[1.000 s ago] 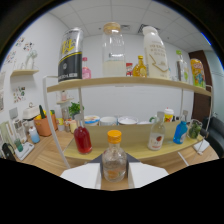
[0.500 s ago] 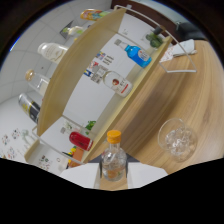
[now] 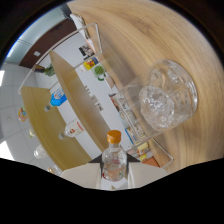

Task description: Make me a cup of Mount Fuji.

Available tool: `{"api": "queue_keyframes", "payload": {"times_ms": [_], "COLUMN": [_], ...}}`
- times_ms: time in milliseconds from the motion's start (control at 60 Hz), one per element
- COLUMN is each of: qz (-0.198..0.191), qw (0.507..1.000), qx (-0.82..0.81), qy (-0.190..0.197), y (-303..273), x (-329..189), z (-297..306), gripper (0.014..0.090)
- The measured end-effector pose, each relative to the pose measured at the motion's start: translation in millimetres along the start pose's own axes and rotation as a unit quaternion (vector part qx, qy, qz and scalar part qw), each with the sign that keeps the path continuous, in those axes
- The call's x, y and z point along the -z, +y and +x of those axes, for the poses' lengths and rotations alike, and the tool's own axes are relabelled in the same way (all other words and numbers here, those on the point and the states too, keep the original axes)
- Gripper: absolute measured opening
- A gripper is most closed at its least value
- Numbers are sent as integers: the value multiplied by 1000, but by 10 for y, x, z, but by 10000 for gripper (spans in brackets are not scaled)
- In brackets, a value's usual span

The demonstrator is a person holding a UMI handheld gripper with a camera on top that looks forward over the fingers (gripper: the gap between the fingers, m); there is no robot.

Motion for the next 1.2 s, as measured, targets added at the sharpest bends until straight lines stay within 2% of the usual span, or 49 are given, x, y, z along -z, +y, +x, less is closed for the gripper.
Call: {"api": "queue_keyframes", "payload": {"times_ms": [250,433,533,650,717,867,1067,1200], "qz": [-1,-14,-17,-27,-30,-70,-104,-112], "qw": [1000,976,921,821,758,632,551,516], "qx": [-7,214,387,568,647,757,799,816], "qy": [6,38,47,57,75,148,219,234], "y": [30,312,551,893,1009,1000,808,782], "x": [22,82,116,131,93,48,21,-16], "z": [12,-225,-412,-393,-176,664,1520,1738], "gripper": [355,356,357,357,356,356,356,357]}}
